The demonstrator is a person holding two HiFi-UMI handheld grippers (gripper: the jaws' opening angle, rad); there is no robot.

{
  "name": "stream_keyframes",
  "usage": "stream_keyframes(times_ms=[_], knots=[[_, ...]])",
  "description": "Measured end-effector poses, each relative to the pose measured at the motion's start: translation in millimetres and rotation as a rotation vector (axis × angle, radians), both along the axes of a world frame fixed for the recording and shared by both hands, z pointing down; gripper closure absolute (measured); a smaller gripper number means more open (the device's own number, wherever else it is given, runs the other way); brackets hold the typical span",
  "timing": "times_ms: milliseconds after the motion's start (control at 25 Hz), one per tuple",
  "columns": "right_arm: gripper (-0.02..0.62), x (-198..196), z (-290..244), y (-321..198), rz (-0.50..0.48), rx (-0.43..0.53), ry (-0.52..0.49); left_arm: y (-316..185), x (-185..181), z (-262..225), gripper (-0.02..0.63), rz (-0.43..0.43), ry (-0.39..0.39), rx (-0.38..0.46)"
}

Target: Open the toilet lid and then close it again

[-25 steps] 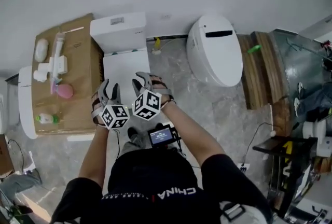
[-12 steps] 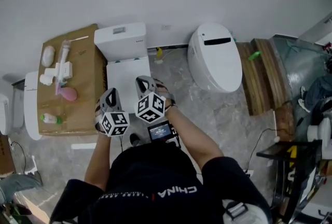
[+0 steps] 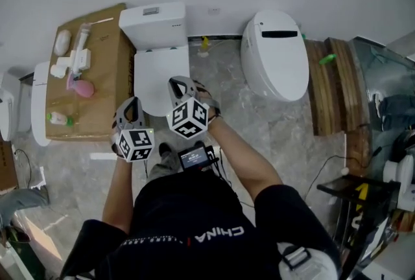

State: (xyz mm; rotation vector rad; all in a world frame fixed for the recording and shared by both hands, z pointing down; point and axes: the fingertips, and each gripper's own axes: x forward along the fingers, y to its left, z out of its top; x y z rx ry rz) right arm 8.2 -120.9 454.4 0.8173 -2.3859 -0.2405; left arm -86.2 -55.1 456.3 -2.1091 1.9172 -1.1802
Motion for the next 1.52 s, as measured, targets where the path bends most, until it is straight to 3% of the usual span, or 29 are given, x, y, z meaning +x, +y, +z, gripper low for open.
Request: stream_keyframes(times_ms=[520,1040,1320,1520], knots=[[0.581,11,26,74,0.036,-0.053,0.045,76,-9,8,0.595,0.008,0.02,-0.027],[0.581,-34,23,222,0.13,-0.03,0.086,227,-59,23,0.595,0.115,0.09,-0.045],[0.581,-25,10,273,0.157,-0.025,0.087,267,-42,27,0.595,0.198,0.133,-0.079],[0.581,-12,10,290,0.138,-0.05,0.089,275,-26,23,0.595,0.209,0.158,-0.087]])
